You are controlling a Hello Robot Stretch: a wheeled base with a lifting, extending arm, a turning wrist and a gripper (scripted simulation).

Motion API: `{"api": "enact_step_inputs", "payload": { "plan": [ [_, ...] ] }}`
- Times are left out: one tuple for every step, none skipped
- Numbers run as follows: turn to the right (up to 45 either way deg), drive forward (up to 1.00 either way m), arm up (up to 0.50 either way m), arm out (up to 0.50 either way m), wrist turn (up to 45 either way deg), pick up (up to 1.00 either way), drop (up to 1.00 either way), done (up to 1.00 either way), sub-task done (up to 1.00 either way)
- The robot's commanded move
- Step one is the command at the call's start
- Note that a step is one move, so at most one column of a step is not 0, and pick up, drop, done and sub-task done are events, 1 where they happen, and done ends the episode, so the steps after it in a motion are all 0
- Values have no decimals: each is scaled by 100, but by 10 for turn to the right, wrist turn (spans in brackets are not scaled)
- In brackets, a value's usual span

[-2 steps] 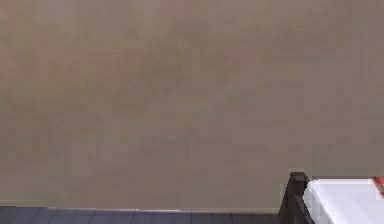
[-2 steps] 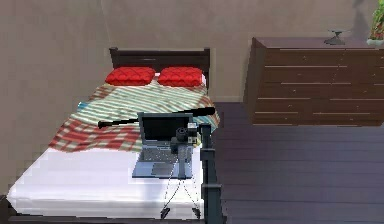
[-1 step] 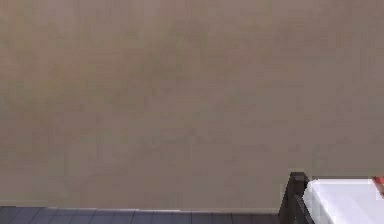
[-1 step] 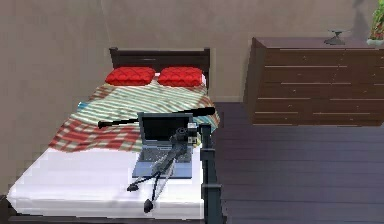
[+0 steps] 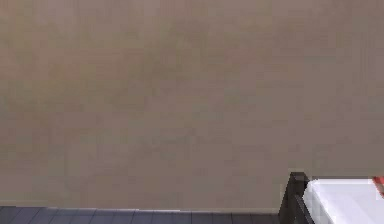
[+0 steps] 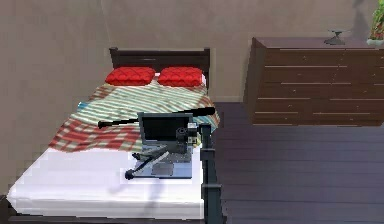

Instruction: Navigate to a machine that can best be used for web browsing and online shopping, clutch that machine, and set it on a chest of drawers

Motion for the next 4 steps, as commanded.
{"api": "enact_step_inputs", "payload": {
  "plan": [
    [0, 0, 0, 0, 450, 0, 0, 0, 0],
    [0, 0, 0, 0, 420, 0, 0, 0, 0],
    [0, 0, -30, 0, 0, 0, 0, 0, 0],
    [0, 0, 0, 0, 0, 100, 0, 0, 0]
  ]
}}
